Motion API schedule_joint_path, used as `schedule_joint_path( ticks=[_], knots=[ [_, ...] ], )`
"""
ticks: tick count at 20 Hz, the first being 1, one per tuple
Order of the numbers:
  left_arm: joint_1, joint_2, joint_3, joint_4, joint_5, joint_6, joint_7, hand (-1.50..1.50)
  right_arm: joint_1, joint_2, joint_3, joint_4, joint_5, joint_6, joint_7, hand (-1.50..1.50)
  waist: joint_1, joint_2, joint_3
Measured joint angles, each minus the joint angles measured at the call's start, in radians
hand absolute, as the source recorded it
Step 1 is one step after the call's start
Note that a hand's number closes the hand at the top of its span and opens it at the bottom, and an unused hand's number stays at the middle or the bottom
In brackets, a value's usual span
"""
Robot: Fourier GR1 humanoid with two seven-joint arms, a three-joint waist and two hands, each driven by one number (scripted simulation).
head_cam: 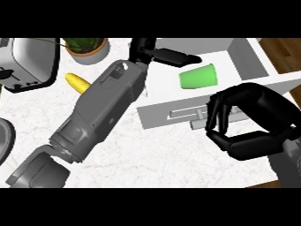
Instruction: Pick up the cup, place it into the drawer and close the drawer
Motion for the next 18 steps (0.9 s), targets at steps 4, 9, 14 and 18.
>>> schedule_joint_path(
  ticks=[4,9,14,18],
  knots=[
    [-0.028,0.000,0.005,0.001,0.041,0.033,-0.016,-1.50,0.017,-0.083,0.048,-0.004,0.070,0.070,0.049,-1.50,0.036,-0.010,0.000],
    [-0.012,0.000,0.010,0.016,0.077,0.044,-0.055,-1.50,0.052,-0.130,0.104,-0.011,0.296,0.051,0.019,-1.50,0.086,-0.017,0.001],
    [0.026,0.001,0.034,0.006,0.097,0.010,-0.099,-1.50,0.088,-0.106,0.179,0.101,0.529,-0.053,-0.051,-1.50,0.144,-0.024,0.001],
    [0.078,0.010,0.039,-0.026,0.104,-0.023,-0.120,-1.50,0.056,-0.087,0.228,0.290,0.654,-0.103,-0.131,-1.50,0.184,-0.027,0.002]
  ],
)
